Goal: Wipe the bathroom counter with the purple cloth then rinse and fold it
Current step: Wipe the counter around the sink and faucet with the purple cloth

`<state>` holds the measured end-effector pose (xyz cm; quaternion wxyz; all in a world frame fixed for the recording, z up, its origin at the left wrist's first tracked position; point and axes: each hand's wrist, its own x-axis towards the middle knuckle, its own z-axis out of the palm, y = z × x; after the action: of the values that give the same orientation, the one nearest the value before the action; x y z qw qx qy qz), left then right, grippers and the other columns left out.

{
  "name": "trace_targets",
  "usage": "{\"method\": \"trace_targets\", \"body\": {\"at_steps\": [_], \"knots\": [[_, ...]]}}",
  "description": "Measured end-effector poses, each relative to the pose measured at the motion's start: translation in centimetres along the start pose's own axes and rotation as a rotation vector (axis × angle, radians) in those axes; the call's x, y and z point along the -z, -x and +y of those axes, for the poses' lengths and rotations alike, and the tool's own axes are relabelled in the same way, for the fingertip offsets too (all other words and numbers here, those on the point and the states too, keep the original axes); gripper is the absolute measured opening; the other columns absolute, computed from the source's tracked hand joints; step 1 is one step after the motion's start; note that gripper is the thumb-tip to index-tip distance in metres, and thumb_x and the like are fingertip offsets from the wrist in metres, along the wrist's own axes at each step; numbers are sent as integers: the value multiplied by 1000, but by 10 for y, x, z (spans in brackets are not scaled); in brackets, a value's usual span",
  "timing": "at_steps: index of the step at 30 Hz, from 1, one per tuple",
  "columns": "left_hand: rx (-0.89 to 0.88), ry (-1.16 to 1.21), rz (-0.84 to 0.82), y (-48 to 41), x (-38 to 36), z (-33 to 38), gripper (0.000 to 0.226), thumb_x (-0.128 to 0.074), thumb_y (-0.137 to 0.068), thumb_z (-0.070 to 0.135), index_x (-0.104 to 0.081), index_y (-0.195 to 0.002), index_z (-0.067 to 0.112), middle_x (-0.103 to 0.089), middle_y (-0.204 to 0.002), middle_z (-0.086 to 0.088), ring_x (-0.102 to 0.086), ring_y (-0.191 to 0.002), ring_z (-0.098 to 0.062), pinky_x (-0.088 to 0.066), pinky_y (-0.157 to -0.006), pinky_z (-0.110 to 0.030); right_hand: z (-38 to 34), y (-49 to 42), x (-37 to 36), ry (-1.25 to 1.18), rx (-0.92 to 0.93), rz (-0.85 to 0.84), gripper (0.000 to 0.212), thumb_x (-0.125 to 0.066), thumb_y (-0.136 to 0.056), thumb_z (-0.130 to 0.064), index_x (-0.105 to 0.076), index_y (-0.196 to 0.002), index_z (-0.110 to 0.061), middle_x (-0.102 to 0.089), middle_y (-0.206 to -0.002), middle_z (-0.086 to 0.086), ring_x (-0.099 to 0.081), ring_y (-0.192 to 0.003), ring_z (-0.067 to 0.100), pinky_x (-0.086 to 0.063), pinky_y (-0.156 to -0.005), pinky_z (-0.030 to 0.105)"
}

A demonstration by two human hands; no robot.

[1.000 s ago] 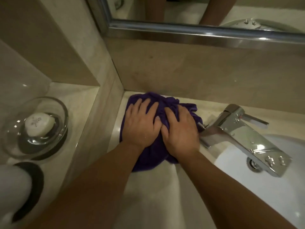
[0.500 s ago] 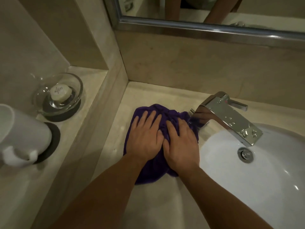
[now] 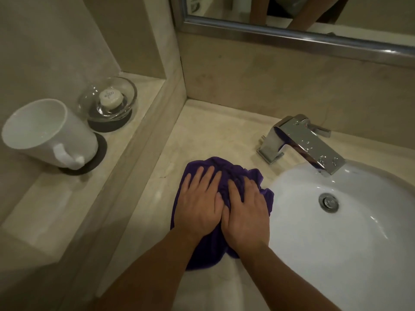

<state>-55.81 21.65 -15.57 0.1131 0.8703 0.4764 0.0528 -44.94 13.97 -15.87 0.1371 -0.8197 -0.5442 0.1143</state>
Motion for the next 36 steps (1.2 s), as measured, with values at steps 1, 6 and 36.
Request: {"method": "trace_targets", "body": {"at_steps": [1, 6, 36], "knots": [[6, -1, -1, 5, 0, -1, 56, -28, -95, 32, -48, -146, 16, -47, -151, -6, -38, -144, -26, -28, -119, -49, -1, 4, -2, -6, -1, -7, 51, -32, -103, -46, -41, -149, -24, -39, -155, 9, -33, -144, 29, -31, -118, 47], [10, 7, -5, 36, 1, -9, 57, -26, -95, 33, -46, -147, 18, -45, -153, -4, -35, -145, -24, -24, -120, -47, -15, 33, -8, 5, -8, -4, 50, -33, -103, -46, -42, -148, -23, -40, -154, 8, -35, -143, 28, -34, -115, 47], [59, 38, -62, 186, 18, -83, 56, -28, -94, 40, -44, -147, 35, -38, -157, 4, -28, -148, -19, -15, -123, -47, -119, 177, -51, 61, -127, 87, 57, -33, -94, -45, -59, -135, -16, -53, -144, 16, -49, -134, 38, -47, -104, 51]]}}
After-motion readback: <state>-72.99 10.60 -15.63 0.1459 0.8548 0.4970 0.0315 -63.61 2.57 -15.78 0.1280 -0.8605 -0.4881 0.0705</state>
